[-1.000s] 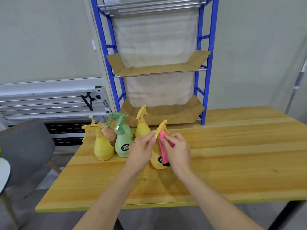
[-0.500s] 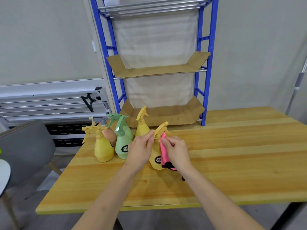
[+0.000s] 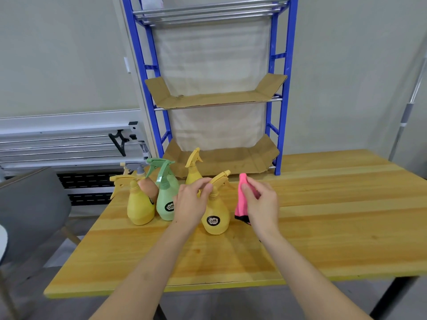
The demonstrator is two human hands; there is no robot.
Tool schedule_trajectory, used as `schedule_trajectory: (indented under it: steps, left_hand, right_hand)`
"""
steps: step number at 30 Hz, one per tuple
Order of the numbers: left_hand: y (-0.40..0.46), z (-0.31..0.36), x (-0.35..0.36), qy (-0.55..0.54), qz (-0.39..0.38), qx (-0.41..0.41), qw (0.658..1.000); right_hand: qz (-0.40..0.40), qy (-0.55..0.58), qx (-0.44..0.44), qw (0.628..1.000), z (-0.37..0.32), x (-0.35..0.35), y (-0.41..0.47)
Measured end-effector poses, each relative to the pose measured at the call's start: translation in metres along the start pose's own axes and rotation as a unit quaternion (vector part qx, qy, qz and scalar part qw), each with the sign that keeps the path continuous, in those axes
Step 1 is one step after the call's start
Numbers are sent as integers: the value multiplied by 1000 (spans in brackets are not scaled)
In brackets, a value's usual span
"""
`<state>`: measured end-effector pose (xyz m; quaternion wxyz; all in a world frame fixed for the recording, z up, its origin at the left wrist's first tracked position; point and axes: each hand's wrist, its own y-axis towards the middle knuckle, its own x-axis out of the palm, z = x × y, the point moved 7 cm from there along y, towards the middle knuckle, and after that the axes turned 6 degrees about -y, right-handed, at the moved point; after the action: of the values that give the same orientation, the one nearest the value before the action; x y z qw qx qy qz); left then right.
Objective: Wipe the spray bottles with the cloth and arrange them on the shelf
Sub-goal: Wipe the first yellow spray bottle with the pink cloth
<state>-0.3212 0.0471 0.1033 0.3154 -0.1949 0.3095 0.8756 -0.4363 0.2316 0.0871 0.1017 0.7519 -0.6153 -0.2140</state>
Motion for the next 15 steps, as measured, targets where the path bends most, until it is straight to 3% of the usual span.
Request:
schedule_trajectory:
  steps: [6, 15]
  left_hand:
    - [13, -9, 6, 19, -22, 8, 1000]
    - [20, -24, 5, 1, -17, -4, 1000]
  right_hand:
    - [-128, -44, -34, 990, -6, 38, 18]
    - [-215, -169, -71, 959, 13, 38, 19]
